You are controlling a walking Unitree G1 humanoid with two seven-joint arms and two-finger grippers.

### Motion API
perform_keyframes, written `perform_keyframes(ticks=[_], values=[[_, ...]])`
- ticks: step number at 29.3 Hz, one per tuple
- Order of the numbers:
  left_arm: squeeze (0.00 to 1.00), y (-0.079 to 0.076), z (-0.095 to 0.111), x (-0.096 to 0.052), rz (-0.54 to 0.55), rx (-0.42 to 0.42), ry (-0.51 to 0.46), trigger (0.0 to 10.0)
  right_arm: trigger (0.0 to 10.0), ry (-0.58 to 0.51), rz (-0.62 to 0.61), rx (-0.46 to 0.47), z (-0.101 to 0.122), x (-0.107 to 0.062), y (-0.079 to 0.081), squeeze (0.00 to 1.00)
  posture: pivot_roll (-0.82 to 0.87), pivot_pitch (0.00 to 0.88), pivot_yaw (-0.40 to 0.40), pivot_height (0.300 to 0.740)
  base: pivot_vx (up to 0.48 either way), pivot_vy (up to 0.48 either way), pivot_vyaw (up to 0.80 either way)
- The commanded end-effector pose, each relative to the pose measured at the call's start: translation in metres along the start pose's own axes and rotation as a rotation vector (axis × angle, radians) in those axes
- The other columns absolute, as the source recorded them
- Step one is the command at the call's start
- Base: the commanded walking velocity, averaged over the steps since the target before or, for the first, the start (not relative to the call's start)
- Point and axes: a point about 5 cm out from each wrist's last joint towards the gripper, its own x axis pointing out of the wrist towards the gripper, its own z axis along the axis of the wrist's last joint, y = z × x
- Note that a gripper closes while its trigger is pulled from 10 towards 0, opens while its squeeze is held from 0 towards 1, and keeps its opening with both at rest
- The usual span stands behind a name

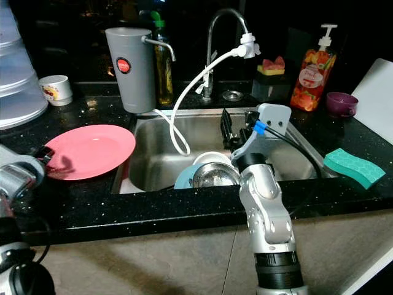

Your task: Kitchen organization

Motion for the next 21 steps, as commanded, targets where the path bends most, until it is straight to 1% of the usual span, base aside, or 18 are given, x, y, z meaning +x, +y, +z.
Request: perform_keyframes(ticks=[1, 2, 3, 5, 6, 7, 8, 13, 19, 20, 21], values=[[0.00, 0.0048, -0.0132, 0.0035, 0.007, -0.017, 0.071, 9.6, 10.0, 0.001, 0.002, 0.003, 0.0011, -0.0009, -0.0001, 0.00, 0.03, 0.109, -0.035, 0.740, 0.000, 0.000, 0.00], [0.00, 0.0048, -0.0132, 0.0035, 0.007, -0.017, 0.071, 9.6, 10.0, 0.001, 0.002, 0.003, 0.0011, -0.0009, -0.0001, 0.00, 0.03, 0.109, -0.035, 0.740, 0.000, 0.000, 0.00], [0.00, 0.0033, -0.0164, 0.0044, -0.009, -0.015, 0.096, 4.0, 10.0, -0.001, 0.003, 0.004, 0.0014, -0.0006, 0.0000, 0.00, 0.03, 0.109, -0.035, 0.740, 0.000, 0.000, 0.00], [0.00, 0.0033, -0.0178, 0.0046, -0.010, -0.009, 0.107, 4.0, 10.0, -0.002, 0.003, 0.004, 0.0016, -0.0005, 0.0001, 0.00, 0.03, 0.109, -0.035, 0.740, 0.000, 0.000, 0.00], [0.00, 0.0036, -0.0191, 0.0046, -0.010, -0.006, 0.114, 2.4, 10.0, -0.003, 0.004, 0.005, 0.0018, -0.0003, 0.0002, 0.00, 0.03, 0.109, -0.035, 0.740, 0.000, 0.000, 0.00], [0.00, 0.0036, -0.0191, 0.0046, -0.010, -0.006, 0.114, 2.4, 10.0, -0.003, 0.004, 0.005, 0.0018, -0.0003, 0.0002, 0.00, 0.03, 0.109, -0.035, 0.740, 0.000, 0.000, 0.00], [0.00, 0.0039, -0.0204, 0.0046, -0.010, -0.007, 0.119, 0.0, 10.0, -0.004, 0.005, 0.006, 0.0018, 0.0001, 0.0003, 0.00, 0.03, 0.101, -0.034, 0.740, 0.000, 0.000, 0.00], [0.00, 0.0035, -0.0206, 0.0045, -0.017, -0.020, 0.119, 0.0, 10.0, -0.003, 0.006, 0.006, 0.0015, 0.0005, 0.0006, 0.00, 0.03, 0.101, -0.034, 0.740, 0.000, 0.000, 0.00], [0.00, 0.0011, -0.0180, 0.0046, -0.045, -0.042, 0.090, 0.0, 10.0, -0.004, 0.008, 0.006, 0.0016, 0.0018, 0.0010, 0.00, 0.03, 0.091, -0.036, 0.740, 0.000, 0.000, 0.00], [0.00, -0.0021, -0.0168, 0.0038, -0.070, -0.037, 0.078, 2.1, 10.0, -0.005, 0.008, 0.006, 0.0018, 0.0022, 0.0010, 0.00, 0.03, 0.091, -0.036, 0.740, 0.000, 0.000, 0.00], [0.00, -0.0021, -0.0168, 0.0038, -0.070, -0.037, 0.078, 2.1, 10.0, -0.005, 0.008, 0.006, 0.0018, 0.0022, 0.0010, 0.00, 0.03, 0.091, -0.036, 0.740, 0.000, 0.000, 0.00]])
